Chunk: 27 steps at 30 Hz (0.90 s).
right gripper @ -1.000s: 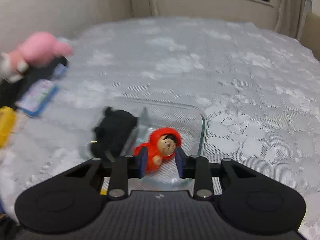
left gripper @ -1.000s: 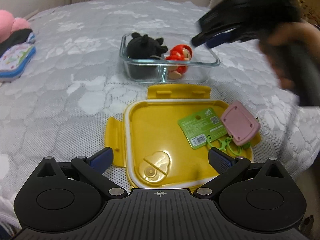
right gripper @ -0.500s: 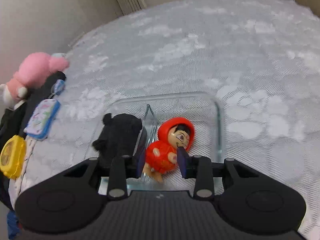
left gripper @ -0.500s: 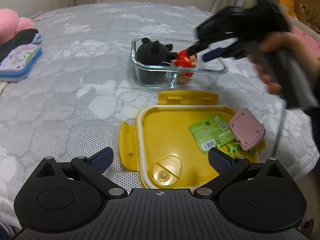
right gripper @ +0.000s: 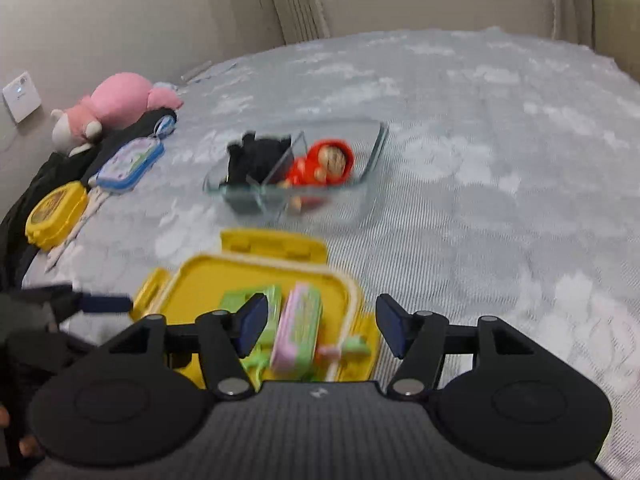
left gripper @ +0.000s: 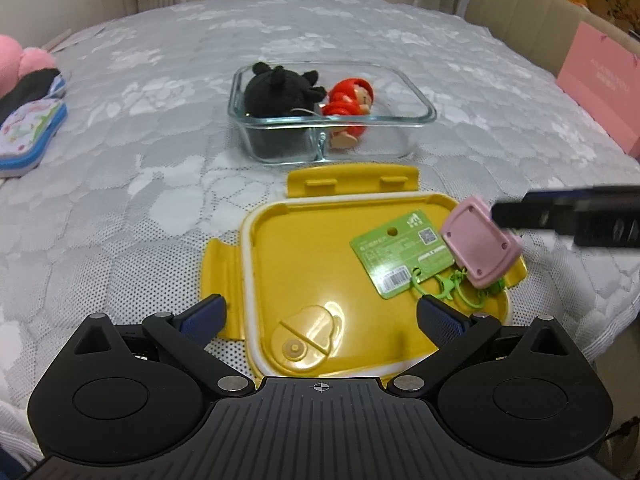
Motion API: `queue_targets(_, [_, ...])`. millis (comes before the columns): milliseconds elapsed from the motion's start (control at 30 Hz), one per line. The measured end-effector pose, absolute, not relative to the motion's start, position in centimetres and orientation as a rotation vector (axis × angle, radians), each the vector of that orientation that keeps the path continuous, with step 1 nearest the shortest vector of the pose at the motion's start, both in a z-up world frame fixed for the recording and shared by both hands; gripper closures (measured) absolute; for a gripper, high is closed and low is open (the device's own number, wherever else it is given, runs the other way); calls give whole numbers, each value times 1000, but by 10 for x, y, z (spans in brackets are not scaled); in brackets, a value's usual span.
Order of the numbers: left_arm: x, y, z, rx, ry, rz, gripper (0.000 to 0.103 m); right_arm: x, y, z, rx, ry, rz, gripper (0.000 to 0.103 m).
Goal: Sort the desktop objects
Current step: 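Lift the pink-green toy with the right gripper and carry it to the glass container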
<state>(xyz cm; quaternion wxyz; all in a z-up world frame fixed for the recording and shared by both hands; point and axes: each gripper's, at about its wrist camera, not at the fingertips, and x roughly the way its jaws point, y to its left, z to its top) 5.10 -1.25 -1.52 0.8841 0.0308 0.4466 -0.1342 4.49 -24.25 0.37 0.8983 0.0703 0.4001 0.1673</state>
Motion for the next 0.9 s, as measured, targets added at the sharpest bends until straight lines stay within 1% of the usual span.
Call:
queue_targets(100, [49,-16,-15,85,930,-281,0,43,-235,-6,133,832,357,40])
queue_targets(133, [49,-17,-15,93,930,-280,0,43,-231,-8,117,825,352,42])
queue_targets(167, [49,-18,-16,99,932,-278,0,43,-227,-11,100,819,348,47])
queue_targets(200, [48,-18,-16,104,933,-278,0,44,-224,-12,85,814,348,48])
queue_targets(233, [48,-18,-17,107,934,-278,0,44,-222,-12,78,806,350,54])
queue_targets(267, [48,-18,-17,109,935,-278,0,44,-220,-11,64,804,358,76])
queue_targets(300, [47,-17,-17,109,936,-275,0,44,-218,-10,50,801,367,78])
queue_targets(433, [50,-10,-20,81,946,-268,0,44,-215,-5,28,790,375,78])
queue_targets(567, [51,-5,-20,57,948,-274,0,44,-224,8,78,774,386,78])
queue_targets(900, [51,-4,-22,29,950,-300,0,51,-234,71,109,638,367,79])
